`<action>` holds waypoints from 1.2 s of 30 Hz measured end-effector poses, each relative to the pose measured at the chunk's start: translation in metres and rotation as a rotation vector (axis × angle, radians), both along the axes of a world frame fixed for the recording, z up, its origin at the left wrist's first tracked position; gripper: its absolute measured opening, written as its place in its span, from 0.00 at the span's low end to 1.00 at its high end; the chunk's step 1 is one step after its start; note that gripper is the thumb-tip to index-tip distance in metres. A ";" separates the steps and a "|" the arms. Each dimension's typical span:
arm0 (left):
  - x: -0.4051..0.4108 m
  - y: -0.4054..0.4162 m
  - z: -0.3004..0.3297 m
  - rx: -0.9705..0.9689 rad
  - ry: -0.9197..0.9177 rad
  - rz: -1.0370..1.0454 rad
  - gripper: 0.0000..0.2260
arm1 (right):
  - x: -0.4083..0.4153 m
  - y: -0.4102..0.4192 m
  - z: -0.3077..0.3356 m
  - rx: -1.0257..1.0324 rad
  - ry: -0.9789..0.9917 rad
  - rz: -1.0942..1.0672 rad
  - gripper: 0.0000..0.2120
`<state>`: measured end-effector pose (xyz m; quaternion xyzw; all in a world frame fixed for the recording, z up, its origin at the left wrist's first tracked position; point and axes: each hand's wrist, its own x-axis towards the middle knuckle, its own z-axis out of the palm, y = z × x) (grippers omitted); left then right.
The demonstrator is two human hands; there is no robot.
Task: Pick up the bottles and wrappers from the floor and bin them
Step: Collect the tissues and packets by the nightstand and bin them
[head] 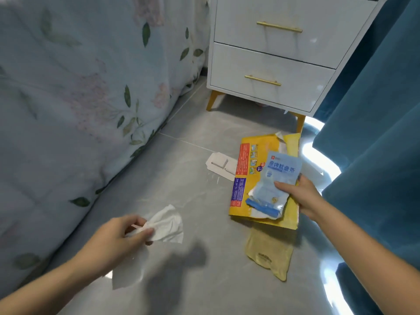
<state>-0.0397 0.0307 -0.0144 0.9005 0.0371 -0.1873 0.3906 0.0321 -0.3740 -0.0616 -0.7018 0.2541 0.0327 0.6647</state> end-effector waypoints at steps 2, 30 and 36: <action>-0.007 0.011 0.011 -0.029 -0.029 0.061 0.06 | -0.012 0.029 0.020 0.089 -0.057 0.098 0.25; -0.118 0.131 0.064 -1.109 0.164 0.296 0.25 | -0.122 0.263 0.084 0.626 -0.050 0.768 0.12; -0.114 0.117 0.073 -0.937 0.278 0.195 0.20 | -0.108 0.237 0.084 0.199 -0.313 0.940 0.16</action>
